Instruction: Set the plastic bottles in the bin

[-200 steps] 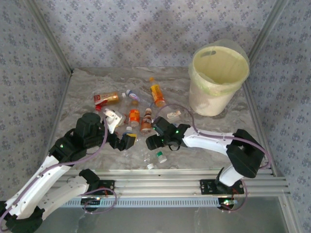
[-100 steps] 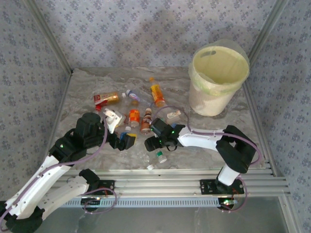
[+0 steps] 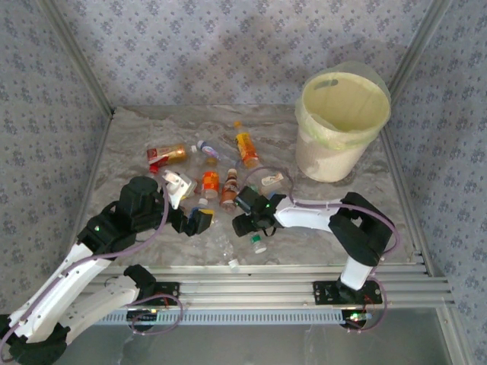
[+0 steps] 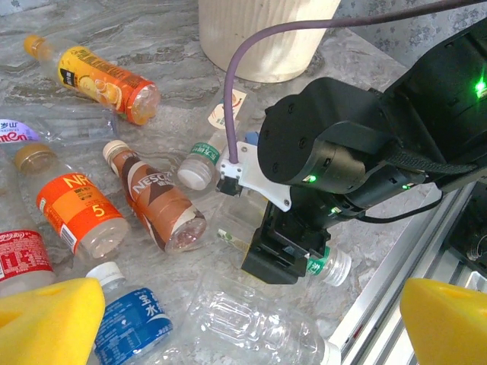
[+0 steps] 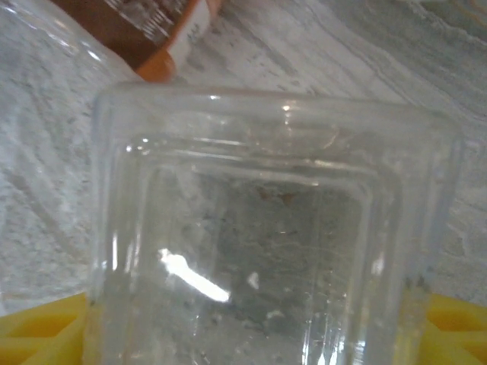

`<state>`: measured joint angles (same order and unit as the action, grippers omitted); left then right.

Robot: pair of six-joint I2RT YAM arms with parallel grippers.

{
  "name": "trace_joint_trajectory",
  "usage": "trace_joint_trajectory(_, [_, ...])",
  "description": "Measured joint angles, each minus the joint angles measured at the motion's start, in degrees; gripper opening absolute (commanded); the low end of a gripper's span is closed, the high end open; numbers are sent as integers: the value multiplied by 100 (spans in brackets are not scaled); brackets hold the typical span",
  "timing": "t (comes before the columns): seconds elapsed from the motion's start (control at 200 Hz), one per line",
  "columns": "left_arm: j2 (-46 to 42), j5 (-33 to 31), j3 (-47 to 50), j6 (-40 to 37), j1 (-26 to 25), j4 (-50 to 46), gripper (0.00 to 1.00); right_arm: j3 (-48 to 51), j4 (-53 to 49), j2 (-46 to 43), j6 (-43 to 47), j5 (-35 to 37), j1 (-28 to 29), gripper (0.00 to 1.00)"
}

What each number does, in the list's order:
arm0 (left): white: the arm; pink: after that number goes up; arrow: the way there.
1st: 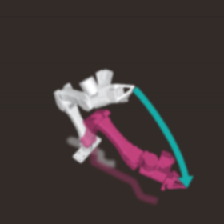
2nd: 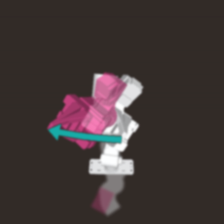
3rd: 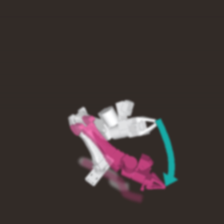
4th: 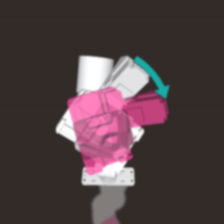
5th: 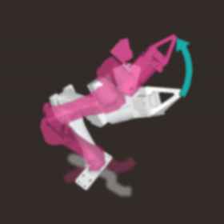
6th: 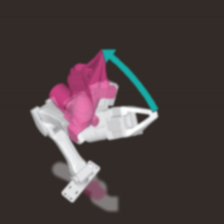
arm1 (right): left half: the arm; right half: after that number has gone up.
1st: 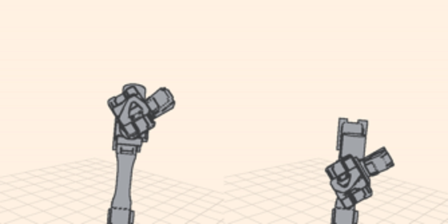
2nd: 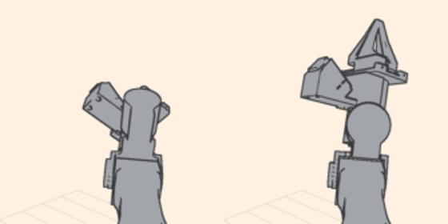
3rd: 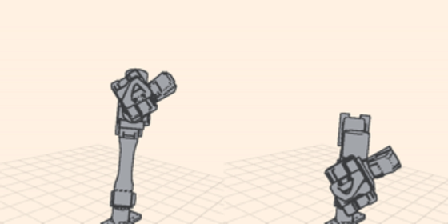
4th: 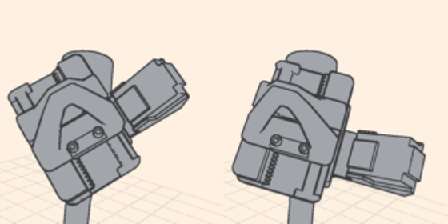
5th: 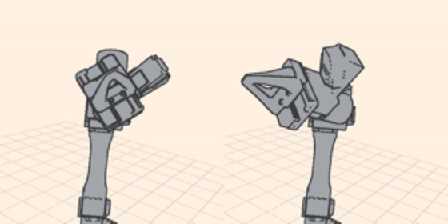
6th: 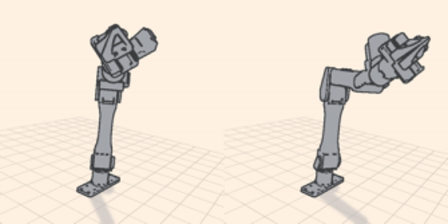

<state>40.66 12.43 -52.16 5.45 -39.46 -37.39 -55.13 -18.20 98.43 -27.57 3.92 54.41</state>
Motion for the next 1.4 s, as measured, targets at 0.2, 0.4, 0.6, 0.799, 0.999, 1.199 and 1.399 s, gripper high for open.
trace_joint_trajectory(0.2, [24,17,0,4,0,13,100,-13,-4,-20,33,90,0,65])
trace_joint_trajectory(0.4, [74,164,4,42,0,179,100,96,-42,-566,105,138,-2,65])
trace_joint_trajectory(0.6, [308,535,4,125,0,553,100,345,-166,-1423,162,136,-96,65])
trace_joint_trajectory(0.799, [817,911,-225,109,0,664,100,448,-511,-2162,243,122,-280,65])
trace_joint_trajectory(0.999, [1224,1335,-656,120,0,1137,99,452,-876,-2999,350,96,-564,65])
trace_joint_trajectory(1.199, [1676,1716,-833,284,0,1963,100,422,-1281,-3746,535,-33,-1051,65])
trace_joint_trajectory(1.399, [2037,1971,-833,588,-4,2815,100,31,-1703,-4135,800,-256,-1637,65])
